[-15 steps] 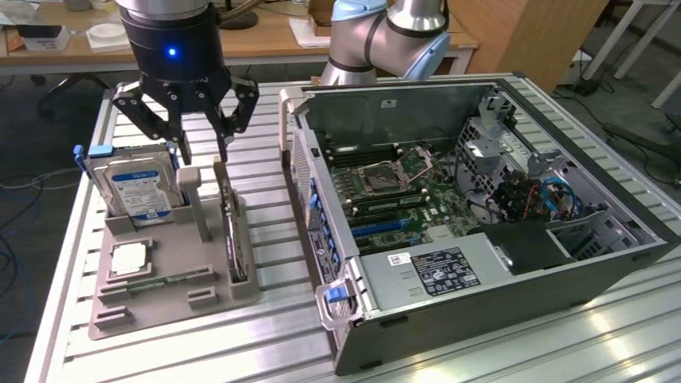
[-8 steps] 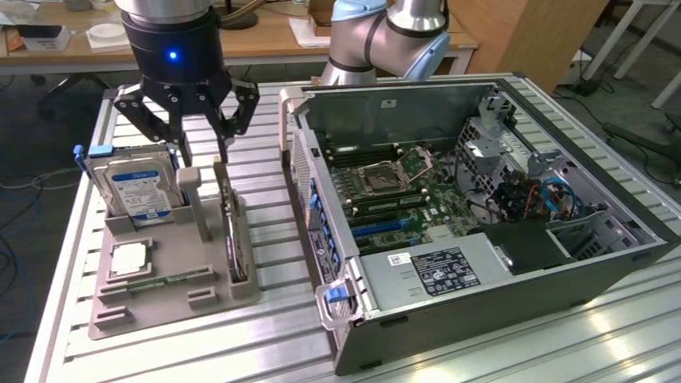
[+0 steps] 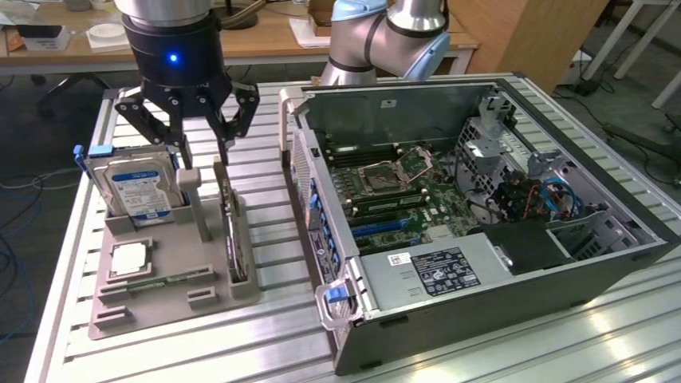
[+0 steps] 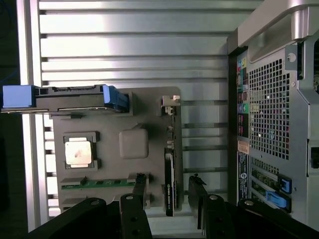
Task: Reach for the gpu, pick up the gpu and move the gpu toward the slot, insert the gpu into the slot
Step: 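Pick up the gpu and move the gpu toward the slot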
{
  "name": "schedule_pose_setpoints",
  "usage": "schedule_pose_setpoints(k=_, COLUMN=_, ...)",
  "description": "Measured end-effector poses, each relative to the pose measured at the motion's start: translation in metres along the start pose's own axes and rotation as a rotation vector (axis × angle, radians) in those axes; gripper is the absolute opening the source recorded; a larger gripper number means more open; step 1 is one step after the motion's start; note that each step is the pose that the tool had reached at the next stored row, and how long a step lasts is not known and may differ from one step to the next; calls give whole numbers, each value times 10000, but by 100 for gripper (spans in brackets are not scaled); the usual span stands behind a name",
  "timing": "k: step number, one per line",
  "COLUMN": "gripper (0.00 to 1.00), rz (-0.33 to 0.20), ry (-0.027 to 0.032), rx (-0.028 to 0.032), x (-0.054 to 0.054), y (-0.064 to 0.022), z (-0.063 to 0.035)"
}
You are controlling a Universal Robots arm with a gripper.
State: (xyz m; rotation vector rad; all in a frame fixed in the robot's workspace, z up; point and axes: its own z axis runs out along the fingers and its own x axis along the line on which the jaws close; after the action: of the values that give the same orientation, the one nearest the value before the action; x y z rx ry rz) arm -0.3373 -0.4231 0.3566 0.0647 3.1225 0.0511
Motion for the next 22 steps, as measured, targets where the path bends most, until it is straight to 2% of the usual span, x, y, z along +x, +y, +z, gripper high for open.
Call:
schedule_pose_setpoints(k=11, gripper=47, rz=-1, ry=3, rx=0, x=-18, y=-5, z=40)
schedule_pose_setpoints(k=22, gripper=47, rz=-1, ry=3, rx=0, x=-23, y=-11, z=129)
